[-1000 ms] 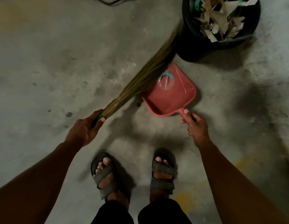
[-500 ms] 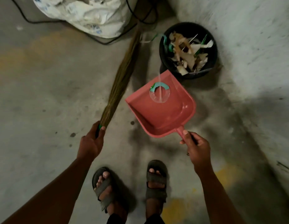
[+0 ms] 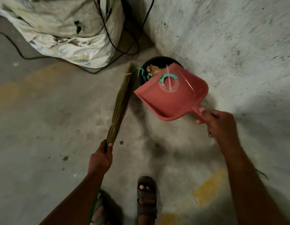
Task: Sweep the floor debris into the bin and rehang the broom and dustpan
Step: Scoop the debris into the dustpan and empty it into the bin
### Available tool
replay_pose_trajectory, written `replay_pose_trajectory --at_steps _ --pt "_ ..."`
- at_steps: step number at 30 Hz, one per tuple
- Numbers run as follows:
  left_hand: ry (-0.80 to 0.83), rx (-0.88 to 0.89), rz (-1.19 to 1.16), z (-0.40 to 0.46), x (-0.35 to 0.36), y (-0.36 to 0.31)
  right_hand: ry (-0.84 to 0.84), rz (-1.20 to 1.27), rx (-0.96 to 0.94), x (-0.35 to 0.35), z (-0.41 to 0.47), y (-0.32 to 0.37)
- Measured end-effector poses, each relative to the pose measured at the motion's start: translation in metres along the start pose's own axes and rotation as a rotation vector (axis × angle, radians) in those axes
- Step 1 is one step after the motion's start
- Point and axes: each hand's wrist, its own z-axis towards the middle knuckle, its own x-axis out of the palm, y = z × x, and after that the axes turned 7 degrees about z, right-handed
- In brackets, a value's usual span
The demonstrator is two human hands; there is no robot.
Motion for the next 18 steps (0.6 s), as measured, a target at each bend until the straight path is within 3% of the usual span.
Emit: replay_pose_trajectory --at_steps 6,13,15,18 --pt "0.005 0.02 0.056 0.0 -0.01 -0.019 0.091 -0.135 0.138 -0.02 0.055 0.062" --pt "0.015 0.023 0.072 0.001 -0.012 -0.021 0.095 -0.284 0.068 -0.035 0.068 0.099" --pt "0.012 0.019 0.073 -0.001 -0.012 -0.022 0.028 -0.447 0.012 -0.039 0.062 0.101" --pt "0.011 0.018 0.074 -0.007 -0.012 -0.025 -0.105 -0.44 0.011 -0.039 0.045 0.087"
